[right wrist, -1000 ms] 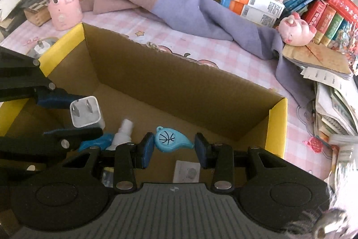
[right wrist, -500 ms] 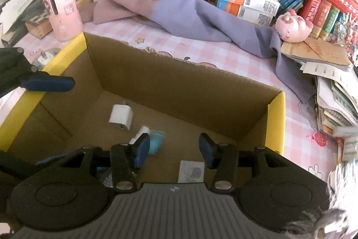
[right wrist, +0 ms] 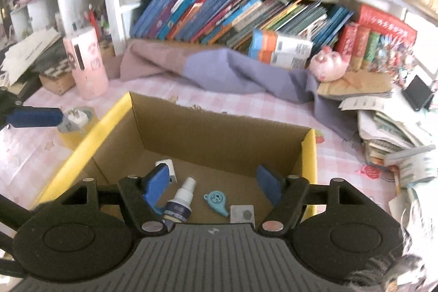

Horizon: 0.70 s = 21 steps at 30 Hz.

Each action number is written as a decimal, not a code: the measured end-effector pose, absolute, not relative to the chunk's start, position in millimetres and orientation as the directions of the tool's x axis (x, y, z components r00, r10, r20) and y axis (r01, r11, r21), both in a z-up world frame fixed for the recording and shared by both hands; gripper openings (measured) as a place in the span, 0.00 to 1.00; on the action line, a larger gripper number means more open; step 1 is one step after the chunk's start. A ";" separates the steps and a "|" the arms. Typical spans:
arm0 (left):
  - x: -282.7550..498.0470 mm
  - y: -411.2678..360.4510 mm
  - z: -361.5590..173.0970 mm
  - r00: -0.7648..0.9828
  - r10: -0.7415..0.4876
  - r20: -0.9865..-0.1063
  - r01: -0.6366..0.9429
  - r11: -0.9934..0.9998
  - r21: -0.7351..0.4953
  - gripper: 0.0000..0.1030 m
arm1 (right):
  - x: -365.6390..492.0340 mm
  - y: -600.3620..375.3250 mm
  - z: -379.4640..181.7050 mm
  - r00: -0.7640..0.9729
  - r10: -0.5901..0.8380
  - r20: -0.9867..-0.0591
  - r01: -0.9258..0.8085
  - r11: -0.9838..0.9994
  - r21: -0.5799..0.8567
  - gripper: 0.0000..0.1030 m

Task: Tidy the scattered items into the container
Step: 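Open both tools to drop the adapter and whistle into the box, then withdraw both open tools from the box toward the yellow tape roll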

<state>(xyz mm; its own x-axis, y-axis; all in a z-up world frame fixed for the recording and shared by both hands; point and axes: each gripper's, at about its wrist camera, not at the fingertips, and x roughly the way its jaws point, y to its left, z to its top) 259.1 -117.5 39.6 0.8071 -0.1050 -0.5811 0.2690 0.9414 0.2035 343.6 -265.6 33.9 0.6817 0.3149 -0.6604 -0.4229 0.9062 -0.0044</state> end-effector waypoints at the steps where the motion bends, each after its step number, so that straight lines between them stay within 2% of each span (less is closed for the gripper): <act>1: 254.0 -115.2 42.7 0.814 -0.106 -0.571 0.263 0.944 0.201 0.91 | 337.8 -266.0 36.9 0.693 0.309 -0.651 -0.412 0.911 -0.006 0.70; 14: 189.3 -82.6 65.2 0.870 -0.177 -0.460 0.271 0.952 0.146 0.94 | 255.1 -262.7 59.3 0.822 0.177 -0.541 -0.219 0.976 -0.014 0.75; 21: 161.4 -55.0 56.7 0.857 -0.199 -0.476 0.278 0.955 0.103 0.94 | 208.2 -245.4 57.0 0.851 0.096 -0.517 -0.127 0.992 -0.026 0.76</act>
<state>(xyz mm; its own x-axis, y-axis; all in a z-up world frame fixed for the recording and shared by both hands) 161.4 -55.0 56.7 0.8569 -0.1987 -0.4756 0.2783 0.9550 0.1026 208.2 -245.4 57.0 0.8508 0.0959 -0.5167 -0.1273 0.9915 -0.0255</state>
